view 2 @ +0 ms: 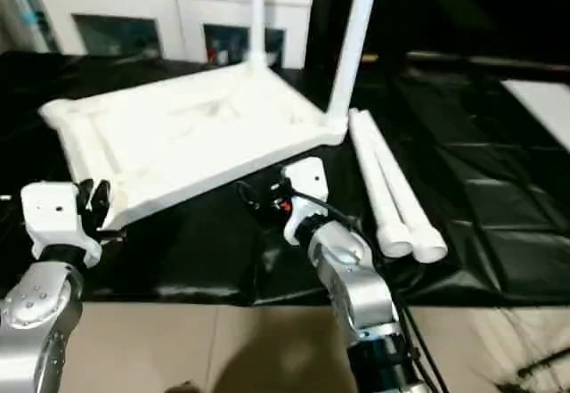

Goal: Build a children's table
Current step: Rotate table base

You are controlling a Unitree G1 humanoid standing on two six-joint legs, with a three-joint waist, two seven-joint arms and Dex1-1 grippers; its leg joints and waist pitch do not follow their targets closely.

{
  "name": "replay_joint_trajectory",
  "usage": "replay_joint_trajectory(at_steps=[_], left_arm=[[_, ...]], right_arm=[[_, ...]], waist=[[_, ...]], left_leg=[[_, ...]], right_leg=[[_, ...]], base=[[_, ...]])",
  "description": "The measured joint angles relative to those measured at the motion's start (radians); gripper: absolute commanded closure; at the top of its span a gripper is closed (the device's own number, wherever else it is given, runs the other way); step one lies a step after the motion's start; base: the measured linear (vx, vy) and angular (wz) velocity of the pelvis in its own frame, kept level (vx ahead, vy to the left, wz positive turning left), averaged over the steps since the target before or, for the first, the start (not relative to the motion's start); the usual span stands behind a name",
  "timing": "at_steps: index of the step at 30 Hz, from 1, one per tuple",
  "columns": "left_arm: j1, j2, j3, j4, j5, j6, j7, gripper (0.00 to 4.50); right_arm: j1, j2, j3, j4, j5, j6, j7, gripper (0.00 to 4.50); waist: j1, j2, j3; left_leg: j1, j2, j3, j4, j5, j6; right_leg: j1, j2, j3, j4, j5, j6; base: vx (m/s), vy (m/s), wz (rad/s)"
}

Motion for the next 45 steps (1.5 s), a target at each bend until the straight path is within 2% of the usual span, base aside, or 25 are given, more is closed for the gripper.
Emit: replay_joint_trajectory(at_steps=[1,3,7,11,13,17,21,24,27,32,36,40,45], left_arm=[[-0.006,0.000,0.000,0.004,0.001,0.002,0.001,3.53],[-0.030,0.004,0.018,0.018,0.007,0.029,0.017,3.53],[-0.086,0.036,0.100,0.080,0.027,0.128,0.092,3.53],[-0.134,0.111,0.172,0.183,0.071,0.128,0.165,3.53],[-0.145,0.135,0.189,0.213,0.083,0.122,0.181,3.53],[-0.145,0.180,0.212,0.242,0.094,0.124,0.186,3.53],[-0.144,0.263,0.218,0.281,0.051,0.158,0.049,3.53],[-0.141,0.315,0.187,0.332,0.030,0.157,-0.076,3.53],[-0.132,0.373,0.146,0.384,-0.022,0.180,-0.243,3.53],[-0.110,0.475,0.122,0.397,-0.076,0.242,-0.452,3.53],[-0.020,0.572,0.057,0.329,-0.152,0.275,-0.688,3.53],[0.021,0.576,0.004,0.252,-0.203,0.256,-0.807,3.53],[0.001,0.489,-0.062,0.235,-0.219,0.210,-0.833,3.53]], right_arm=[[0.000,-0.001,-0.001,0.000,0.000,0.000,-0.002,0.61],[-0.008,-0.003,-0.001,0.018,-0.005,0.005,-0.012,0.61],[-0.028,-0.025,-0.005,0.044,-0.020,0.021,-0.012,0.61],[-0.051,-0.044,0.029,0.081,-0.037,0.027,0.026,0.61],[-0.068,-0.052,0.057,0.108,-0.056,0.027,0.044,0.61],[-0.111,-0.046,0.079,0.146,-0.060,0.027,0.074,0.61],[-0.146,-0.057,0.082,0.162,-0.059,0.027,0.115,0.61],[-0.156,-0.064,0.094,0.200,-0.058,0.023,0.152,0.61],[-0.188,-0.061,0.111,0.290,-0.062,0.000,0.177,0.61],[-0.225,-0.063,0.108,0.346,-0.067,-0.029,0.182,0.61],[-0.249,-0.070,0.094,0.385,-0.068,-0.051,0.192,0.61],[-0.257,-0.072,0.090,0.426,-0.072,-0.072,0.192,0.61],[-0.263,-0.074,0.084,0.502,-0.077,-0.096,0.180,0.61]], waist=[[-0.002,-0.001,0.000],[-0.019,-0.003,-0.001],[-0.032,-0.004,-0.002],[-0.039,-0.004,-0.002],[-0.040,-0.004,-0.002],[-0.041,-0.005,-0.002],[-0.033,-0.009,-0.002],[-0.019,-0.009,-0.002],[-0.017,-0.010,-0.002],[-0.017,-0.010,-0.002],[-0.014,-0.010,-0.002],[-0.008,-0.008,-0.001],[-0.008,-0.009,-0.001]], left_leg=[[-0.001,0.000,0.000,0.000,0.001,0.001],[-0.001,0.000,0.001,-0.001,0.004,0.005],[-0.005,0.002,0.001,-0.014,0.006,0.002],[-0.008,0.010,-0.002,-0.015,0.008,0.000],[-0.009,0.010,-0.002,-0.015,0.010,0.000],[-0.010,0.009,-0.002,-0.015,0.012,0.004],[-0.009,0.011,-0.001,-0.015,0.010,0.000],[-0.009,0.012,-0.001,-0.015,0.011,-0.001],[-0.009,0.013,0.000,-0.015,0.012,-0.002],[-0.008,0.013,0.001,-0.015,0.014,-0.005],[-0.008,0.012,0.003,-0.015,0.014,-0.004],[-0.008,0.013,0.010,-0.016,0.015,-0.002],[-0.008,0.013,0.013,-0.016,0.015,-0.002]], right_leg=[[-0.001,-0.001,0.000,0.000,0.002,0.004],[-0.003,-0.002,-0.001,0.003,0.007,0.010],[-0.008,0.002,-0.002,0.004,0.007,0.010],[-0.010,0.009,-0.008,0.004,0.005,0.000],[-0.010,0.008,-0.010,0.003,0.003,-0.001],[-0.012,0.005,-0.013,0.002,0.002,-0.002],[-0.011,0.004,-0.017,0.003,0.001,-0.004],[-0.010,0.003,-0.019,0.004,0.002,-0.004],[-0.010,0.000,-0.023,0.007,0.002,-0.005],[-0.010,-0.003,-0.025,0.009,0.002,-0.005],[-0.008,-0.005,-0.027,0.008,0.001,-0.005],[-0.008,-0.010,-0.027,0.008,0.001,-0.005],[-0.006,-0.011,-0.026,0.009,0.001,-0.006]], base=[[0.000,0.000,0.00],[0.000,0.000,0.00],[0.000,0.000,0.00],[0.012,-0.015,0.00],[0.000,0.000,0.00],[0.014,0.003,0.01],[0.000,0.000,0.00],[0.000,0.000,0.00],[0.000,0.000,0.00],[0.000,0.000,0.00],[0.000,0.000,0.00],[0.000,0.000,0.00],[0.000,0.000,0.00]])
